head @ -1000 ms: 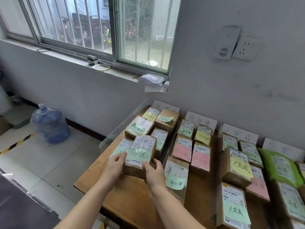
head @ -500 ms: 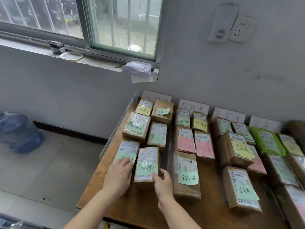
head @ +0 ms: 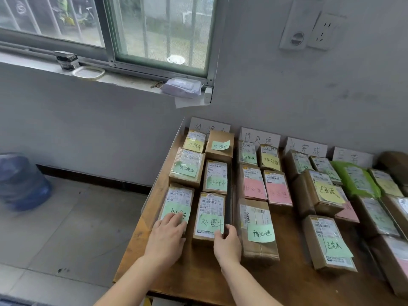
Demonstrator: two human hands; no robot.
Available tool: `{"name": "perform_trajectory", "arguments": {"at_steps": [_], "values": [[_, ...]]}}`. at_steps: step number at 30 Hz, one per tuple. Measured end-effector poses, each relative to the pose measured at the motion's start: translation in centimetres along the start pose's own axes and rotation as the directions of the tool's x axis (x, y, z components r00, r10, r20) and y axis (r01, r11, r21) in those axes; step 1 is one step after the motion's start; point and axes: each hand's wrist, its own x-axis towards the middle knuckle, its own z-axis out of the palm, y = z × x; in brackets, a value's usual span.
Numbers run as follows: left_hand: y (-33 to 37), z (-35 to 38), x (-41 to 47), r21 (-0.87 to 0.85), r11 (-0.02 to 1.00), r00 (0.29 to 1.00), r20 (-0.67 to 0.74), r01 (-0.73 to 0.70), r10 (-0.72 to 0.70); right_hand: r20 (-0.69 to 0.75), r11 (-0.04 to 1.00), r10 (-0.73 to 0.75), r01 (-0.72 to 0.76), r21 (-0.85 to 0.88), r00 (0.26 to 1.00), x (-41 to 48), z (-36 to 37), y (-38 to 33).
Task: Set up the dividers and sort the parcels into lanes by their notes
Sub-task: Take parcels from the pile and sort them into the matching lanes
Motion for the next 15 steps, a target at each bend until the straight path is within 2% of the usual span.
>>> {"name": "perform_trajectory", "arguments": {"at_steps": [5, 10, 15], "values": [[-0.3, -0.6, 1.3, -0.007, 0.999, 0.998, 0.037, -0.040, 0.040, -0.006, 0.974, -0.110, 0.107, -0.200, 0.994, -0.4, -1.1, -0.7], [0.1, -3.1, 3.5, 0.033, 0.998, 0.991, 0.126, -0.045, 0.040, 0.061, 0.875, -0.256, 0.258, -0.409, 0.965, -2.0, -2.9, -1.5], [3.2, -6.1, 6.4, 0.108, 0.988, 0.989, 0.105, -0.115, 0.104, 0.126, 0.782, -0.466, 0.474, -0.405, 0.876, -2.5, -7.0, -2.9]]}}
